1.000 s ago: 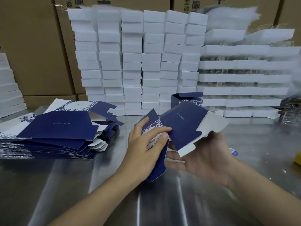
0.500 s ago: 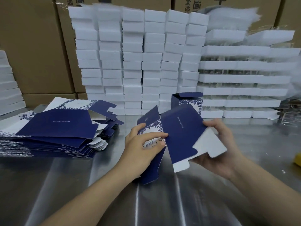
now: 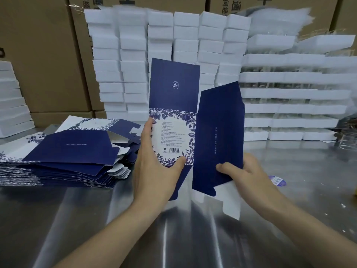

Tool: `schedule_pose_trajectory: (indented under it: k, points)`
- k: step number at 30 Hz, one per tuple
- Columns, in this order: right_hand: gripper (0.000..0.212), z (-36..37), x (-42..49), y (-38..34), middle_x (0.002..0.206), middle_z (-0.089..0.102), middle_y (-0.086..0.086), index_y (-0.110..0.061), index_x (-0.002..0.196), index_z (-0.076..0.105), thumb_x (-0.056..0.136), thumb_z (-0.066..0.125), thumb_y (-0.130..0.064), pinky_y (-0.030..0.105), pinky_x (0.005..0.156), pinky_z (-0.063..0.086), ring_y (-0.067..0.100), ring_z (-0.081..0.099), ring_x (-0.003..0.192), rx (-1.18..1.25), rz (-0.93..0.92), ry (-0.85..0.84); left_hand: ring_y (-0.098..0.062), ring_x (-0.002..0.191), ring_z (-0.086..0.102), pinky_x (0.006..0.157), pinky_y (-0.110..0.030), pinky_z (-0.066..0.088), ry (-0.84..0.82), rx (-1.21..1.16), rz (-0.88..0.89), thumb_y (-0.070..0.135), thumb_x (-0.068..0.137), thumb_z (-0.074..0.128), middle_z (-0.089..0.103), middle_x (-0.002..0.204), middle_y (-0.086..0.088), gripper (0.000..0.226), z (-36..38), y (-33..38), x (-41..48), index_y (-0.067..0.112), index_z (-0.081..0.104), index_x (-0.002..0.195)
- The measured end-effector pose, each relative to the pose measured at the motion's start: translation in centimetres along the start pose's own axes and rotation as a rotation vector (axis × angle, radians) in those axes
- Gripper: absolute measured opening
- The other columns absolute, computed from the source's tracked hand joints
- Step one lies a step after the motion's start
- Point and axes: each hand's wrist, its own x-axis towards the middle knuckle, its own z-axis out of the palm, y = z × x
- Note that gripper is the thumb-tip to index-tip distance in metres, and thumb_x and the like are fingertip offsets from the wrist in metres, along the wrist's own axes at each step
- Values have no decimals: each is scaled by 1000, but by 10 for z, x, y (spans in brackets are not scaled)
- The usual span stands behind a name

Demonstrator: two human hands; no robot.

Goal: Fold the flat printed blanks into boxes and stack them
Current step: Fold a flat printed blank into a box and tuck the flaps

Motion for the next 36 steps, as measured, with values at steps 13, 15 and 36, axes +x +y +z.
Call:
schedule_pose_trajectory:
  k: [13, 15, 36]
  points:
    - [56, -12, -2, -14, 134, 73, 8, -21, 127, 77, 76, 88, -41, 41, 90, 61, 29, 72, 120, 754, 297, -214, -2, 74, 72, 61, -17, 56, -425, -563, -418, 50, 100, 61, 76, 87, 19, 43, 24, 19, 6, 38, 58, 140]
    - [48, -12, -1, -13, 133, 74, 7, -22, 125, 78, 81, 83, -42, 42, 89, 62, 29, 73, 118, 750, 296, -189, -7, 74, 71, 68, -23, 56, -421, -556, -465, 51, 103, 59, 77, 91, 16, 44, 29, 18, 8, 31, 59, 142]
    - [92, -9, 6, 7, 151, 47, -31, -72, 147, 34, 86, 88, -29, 16, 92, 55, -14, 48, 135, 0, -111, -29, 0, 134, 52, 121, -43, 39, -361, -624, -455, 69, 67, 84, 50, 146, 30, 96, -3, 14, 3, 71, 32, 147]
